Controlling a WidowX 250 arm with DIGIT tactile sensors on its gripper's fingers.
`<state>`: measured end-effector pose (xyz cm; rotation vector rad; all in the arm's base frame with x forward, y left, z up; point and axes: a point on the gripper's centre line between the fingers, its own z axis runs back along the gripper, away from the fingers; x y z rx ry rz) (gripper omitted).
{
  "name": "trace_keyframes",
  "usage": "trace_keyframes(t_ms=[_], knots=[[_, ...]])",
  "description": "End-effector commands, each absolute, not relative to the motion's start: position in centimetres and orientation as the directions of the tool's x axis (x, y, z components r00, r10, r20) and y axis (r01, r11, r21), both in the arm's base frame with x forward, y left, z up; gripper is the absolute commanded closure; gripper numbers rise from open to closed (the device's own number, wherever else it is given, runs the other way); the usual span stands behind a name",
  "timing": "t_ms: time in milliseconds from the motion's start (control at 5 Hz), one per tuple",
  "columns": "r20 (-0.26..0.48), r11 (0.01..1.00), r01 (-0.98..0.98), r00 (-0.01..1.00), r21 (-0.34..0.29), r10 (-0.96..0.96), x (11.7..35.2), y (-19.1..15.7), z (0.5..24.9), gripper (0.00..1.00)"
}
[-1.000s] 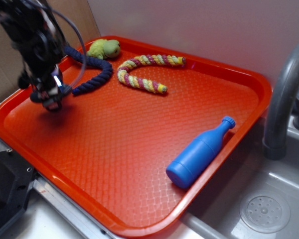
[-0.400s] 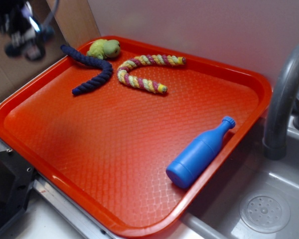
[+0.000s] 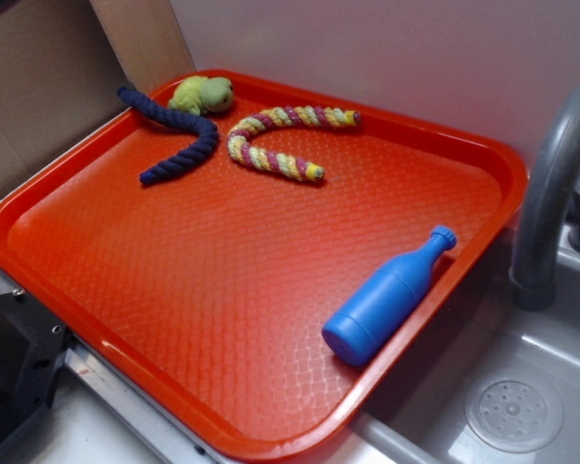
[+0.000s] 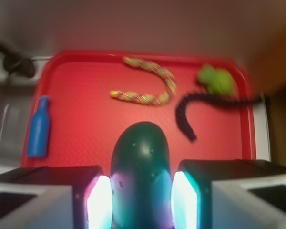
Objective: Grab the plastic pickle.
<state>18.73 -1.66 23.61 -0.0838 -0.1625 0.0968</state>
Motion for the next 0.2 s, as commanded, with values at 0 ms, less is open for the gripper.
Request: trace_keyframes(t_ms=[0], knots=[[0.092, 0.932, -0.345, 0.930, -0.112, 0.356, 17.98, 0.02, 24.11, 1.00]])
